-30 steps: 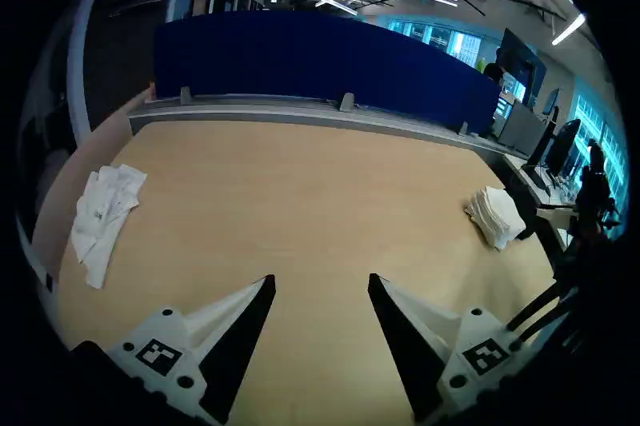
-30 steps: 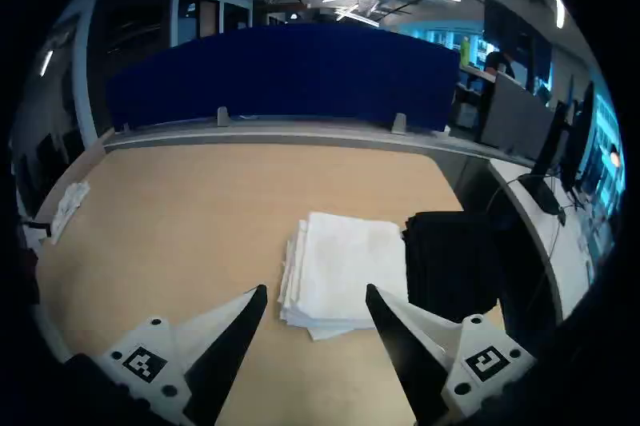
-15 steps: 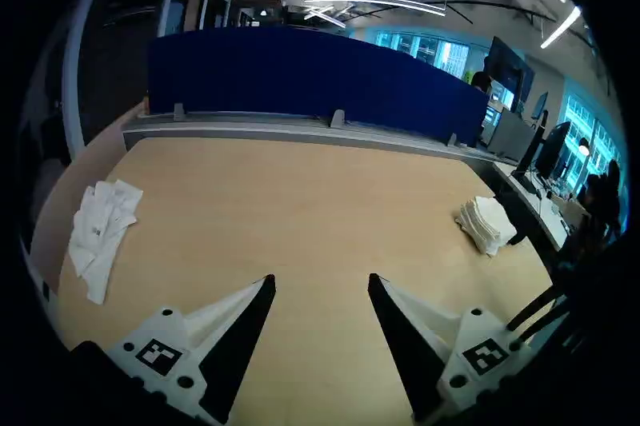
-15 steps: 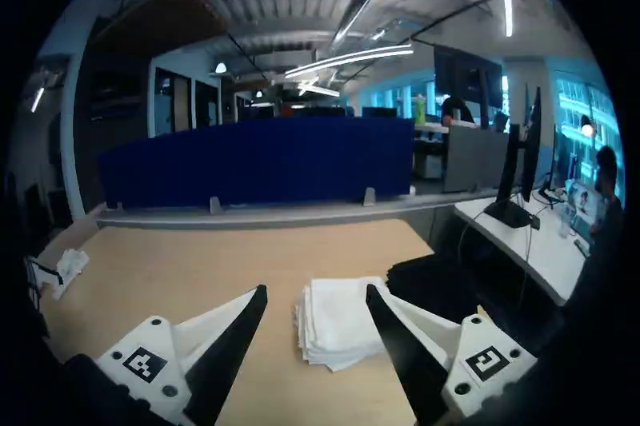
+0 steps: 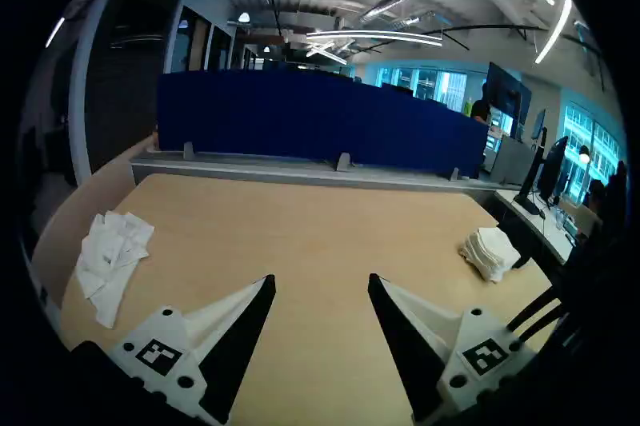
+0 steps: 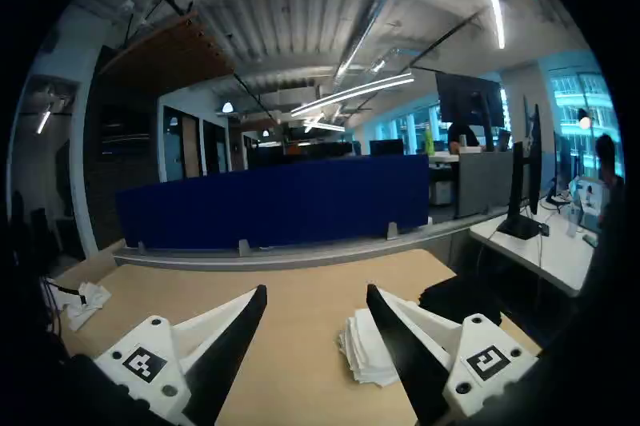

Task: Fold towel

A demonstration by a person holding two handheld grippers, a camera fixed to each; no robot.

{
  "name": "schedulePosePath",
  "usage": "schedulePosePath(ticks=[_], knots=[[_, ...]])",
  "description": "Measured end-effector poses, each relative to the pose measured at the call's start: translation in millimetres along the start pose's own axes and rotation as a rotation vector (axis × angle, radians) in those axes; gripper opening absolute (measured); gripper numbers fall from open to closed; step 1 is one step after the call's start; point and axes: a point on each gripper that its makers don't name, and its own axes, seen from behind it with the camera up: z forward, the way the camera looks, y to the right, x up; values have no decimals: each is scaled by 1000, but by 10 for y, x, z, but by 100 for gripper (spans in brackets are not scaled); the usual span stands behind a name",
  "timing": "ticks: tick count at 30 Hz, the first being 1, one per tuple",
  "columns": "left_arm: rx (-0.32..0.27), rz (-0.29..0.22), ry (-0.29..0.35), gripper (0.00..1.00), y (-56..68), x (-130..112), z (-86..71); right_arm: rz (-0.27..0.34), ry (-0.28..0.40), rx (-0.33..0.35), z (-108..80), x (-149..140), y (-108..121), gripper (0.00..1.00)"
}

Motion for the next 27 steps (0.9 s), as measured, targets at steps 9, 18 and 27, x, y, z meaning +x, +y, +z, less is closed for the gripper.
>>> schedulePosePath(ticks=[9,18,27], knots=[[69,6,213,86,-305,488,-66,13,-6,42,27,-54,-508,96],[87,3,274,85,-448,541,-37,-2,-45,76,91,-133,-824,97],[121,53,343,85,-490,491,-15,35,-118,118,126,-274,-1084,97]])
